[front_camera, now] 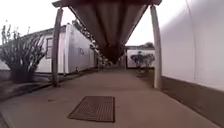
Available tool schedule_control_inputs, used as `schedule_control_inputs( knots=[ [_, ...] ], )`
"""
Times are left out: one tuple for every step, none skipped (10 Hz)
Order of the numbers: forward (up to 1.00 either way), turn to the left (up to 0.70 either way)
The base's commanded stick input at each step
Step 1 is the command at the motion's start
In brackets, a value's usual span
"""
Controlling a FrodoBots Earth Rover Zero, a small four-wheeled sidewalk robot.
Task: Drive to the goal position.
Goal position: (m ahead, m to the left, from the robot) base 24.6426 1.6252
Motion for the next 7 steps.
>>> schedule_control_inputs(
  knots=[
    [0.85, 0.0],
    [0.85, 0.0],
    [0.85, 0.0],
    [0.85, 0.0],
    [0.85, 0.0],
    [0.85, 0.0],
    [0.85, 0.0]
  ],
)
